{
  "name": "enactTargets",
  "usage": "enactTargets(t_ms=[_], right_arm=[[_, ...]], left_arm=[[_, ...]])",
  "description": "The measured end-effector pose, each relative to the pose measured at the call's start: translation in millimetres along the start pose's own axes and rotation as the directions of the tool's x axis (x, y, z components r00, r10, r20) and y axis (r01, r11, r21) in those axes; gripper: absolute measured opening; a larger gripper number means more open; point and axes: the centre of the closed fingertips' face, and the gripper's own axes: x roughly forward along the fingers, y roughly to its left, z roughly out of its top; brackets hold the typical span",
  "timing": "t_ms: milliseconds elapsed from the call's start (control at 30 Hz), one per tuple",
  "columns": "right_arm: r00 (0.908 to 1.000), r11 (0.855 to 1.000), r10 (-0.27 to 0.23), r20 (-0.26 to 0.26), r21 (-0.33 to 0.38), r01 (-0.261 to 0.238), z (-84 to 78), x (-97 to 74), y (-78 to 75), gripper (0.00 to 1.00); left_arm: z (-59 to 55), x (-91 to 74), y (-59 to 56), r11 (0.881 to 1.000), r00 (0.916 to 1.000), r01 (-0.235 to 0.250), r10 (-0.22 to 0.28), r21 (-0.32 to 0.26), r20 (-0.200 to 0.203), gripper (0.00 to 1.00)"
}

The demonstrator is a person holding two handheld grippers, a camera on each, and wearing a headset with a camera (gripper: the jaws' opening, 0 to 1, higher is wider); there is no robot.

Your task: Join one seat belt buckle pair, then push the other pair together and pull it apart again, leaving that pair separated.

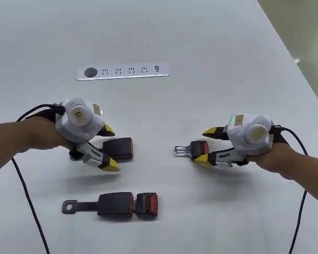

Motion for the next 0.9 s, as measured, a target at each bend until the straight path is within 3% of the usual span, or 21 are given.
enactTargets(t_ms=[33,100,133,200,233,267,367,400,433,467,533,600,667,700,733,767,800,833,900], right_arm=[[0.9996,0.999,-0.025,0.013,0.025,0.024,-1.0,-0.4,-3.9,0.53],[0.9972,0.995,-0.072,0.019,0.067,0.071,-2.8,-2.4,-9.8,0.57],[0.9951,0.991,-0.097,0.019,0.096,0.095,-2.6,-4.4,-11.3,0.55],[0.9868,0.981,-0.153,0.052,0.125,0.146,2.3,-8.4,-14.4,0.57],[0.9828,0.975,-0.172,0.067,0.156,0.160,5.9,-11.7,-8.0,0.61],[0.9786,0.969,-0.188,0.083,0.176,0.172,9.5,-13.5,-7.9,0.64],[0.9559,0.944,-0.271,0.114,0.224,0.241,17.9,-23.0,-9.0,0.70],[0.9500,0.938,-0.290,0.116,0.231,0.258,19.5,-25.3,-9.0,0.71],[0.9366,0.928,-0.332,0.111,0.217,0.303,22.1,-32.7,-5.5,0.70],[0.9283,0.920,-0.354,0.113,0.219,0.324,23.5,-35.5,-4.2,0.70],[0.9302,0.918,-0.348,0.117,0.242,0.313,26.1,-36.8,8.1,0.75],[0.9191,0.908,-0.377,0.114,0.238,0.343,25.7,-39.5,9.8,0.78],[0.9088,0.895,-0.388,0.154,0.298,0.331,32.9,-41.0,14.4,0.80],[0.9064,0.890,-0.390,0.162,0.321,0.325,33.9,-41.9,14.8,0.81],[0.8989,0.888,-0.405,0.168,0.305,0.343,36.6,-45.0,15.6,0.85],[0.8922,0.886,-0.416,0.175,0.299,0.355,38.9,-46.5,15.8,0.87],[0.8904,0.881,-0.418,0.180,0.318,0.349,42.2,-48.3,18.7,0.89],[0.8871,0.874,-0.421,0.188,0.344,0.342,45.3,-51.1,24.0,0.89],[0.8784,0.871,-0.436,0.195,0.335,0.358,50.9,-56.7,30.4,0.91]], left_arm=[[1.3,-3.1,1.0,1.000,0.9998,-0.007,0.007,-0.024,0.017,0.64],[-2.9,-9.1,10.2,0.996,0.9978,-0.066,0.067,-0.059,0.007,0.65],[-6.1,-10.7,11.9,0.989,0.9940,-0.109,0.108,-0.101,-0.016,0.66],[-5.6,-16.2,20.1,0.975,0.9872,-0.155,0.159,-0.160,0.011,0.71],[0.0,-21.7,22.3,0.968,0.9789,-0.179,0.193,-0.173,0.067,0.73],[5.1,-29.2,22.0,0.962,0.9710,-0.203,0.222,-0.182,0.088,0.75],[1.8,-43.8,23.9,0.933,0.9451,-0.280,0.310,-0.226,0.104,0.81],[2.9,-49.4,17.9,0.919,0.9390,-0.296,0.330,-0.261,0.097,0.85],[-0.7,-53.7,17.1,0.903,0.9329,-0.314,0.351,-0.293,0.081,0.88],[-6.2,-57.3,20.5,0.882,0.9209,-0.340,0.383,-0.325,0.074,0.92],[-7.0,-63.8,16.4,0.858,0.9037,-0.344,0.413,-0.381,0.114,0.98],[-7.3,-75.4,13.9,0.837,0.8817,-0.380,0.456,-0.395,0.119,0.99],[-0.2,-87.3,14.9,0.825,0.8332,-0.403,0.510,-0.396,0.215,0.98],[-1.6,-92.8,9.9,0.812,0.8226,-0.402,0.523,-0.423,0.222,0.98],[-5.8,-94.0,4.6,0.806,0.8321,-0.399,0.519,-0.437,0.196,1.00],[-11.8,-95.5,0.4,0.792,0.8374,-0.398,0.520,-0.462,0.169,1.00],[-14.3,-97.3,-4.0,0.790,0.8406,-0.401,0.519,-0.464,0.156,1.00],[-15.5,-99.9,-8.2,0.792,0.8370,-0.398,0.520,-0.464,0.170,1.00],[-20.2,-107.1,-13.2,0.783,0.8249,-0.394,0.532,-0.481,0.191,1.00]])
